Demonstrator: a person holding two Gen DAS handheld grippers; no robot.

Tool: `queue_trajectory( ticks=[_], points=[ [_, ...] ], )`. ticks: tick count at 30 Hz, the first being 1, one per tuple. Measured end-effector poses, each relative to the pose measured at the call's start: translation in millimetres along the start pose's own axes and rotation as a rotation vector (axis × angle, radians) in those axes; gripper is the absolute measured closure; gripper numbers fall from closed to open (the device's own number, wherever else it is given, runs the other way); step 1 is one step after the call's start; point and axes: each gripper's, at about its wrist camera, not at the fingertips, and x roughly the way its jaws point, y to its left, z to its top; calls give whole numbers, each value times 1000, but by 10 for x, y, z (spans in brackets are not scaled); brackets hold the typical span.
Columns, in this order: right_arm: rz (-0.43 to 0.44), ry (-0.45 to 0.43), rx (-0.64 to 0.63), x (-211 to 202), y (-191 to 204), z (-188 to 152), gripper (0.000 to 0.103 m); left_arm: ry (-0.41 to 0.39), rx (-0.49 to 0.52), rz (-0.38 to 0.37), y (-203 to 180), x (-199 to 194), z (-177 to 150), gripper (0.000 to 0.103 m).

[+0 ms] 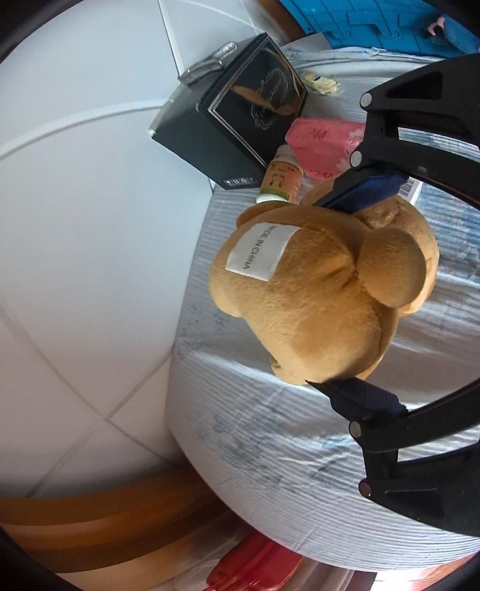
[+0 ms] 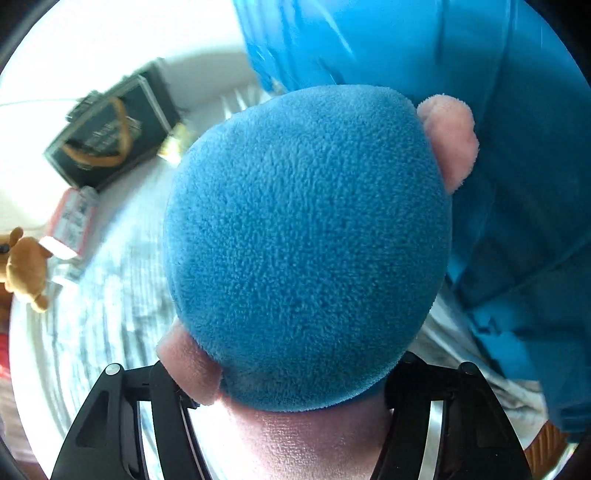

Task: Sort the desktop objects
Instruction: 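Carry the pig plush with the right tool while the left tool carries the teddy bear to the crate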

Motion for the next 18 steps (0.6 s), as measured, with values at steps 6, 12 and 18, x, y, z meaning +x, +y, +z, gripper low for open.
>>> queue_trajectory(
  ticks=[6, 12, 18],
  points=[
    [60, -156, -69, -780, 183, 88, 38, -167, 68, -40, -57, -943, -5, 23],
    [89, -305, -118, -1624, 189, -19, 38, -311, 157, -74, -224, -1813, -296, 23],
    [109, -409, -129, -2262, 10, -229, 38, -362, 246, -124, -546, -2360, -661, 23]
  ],
)
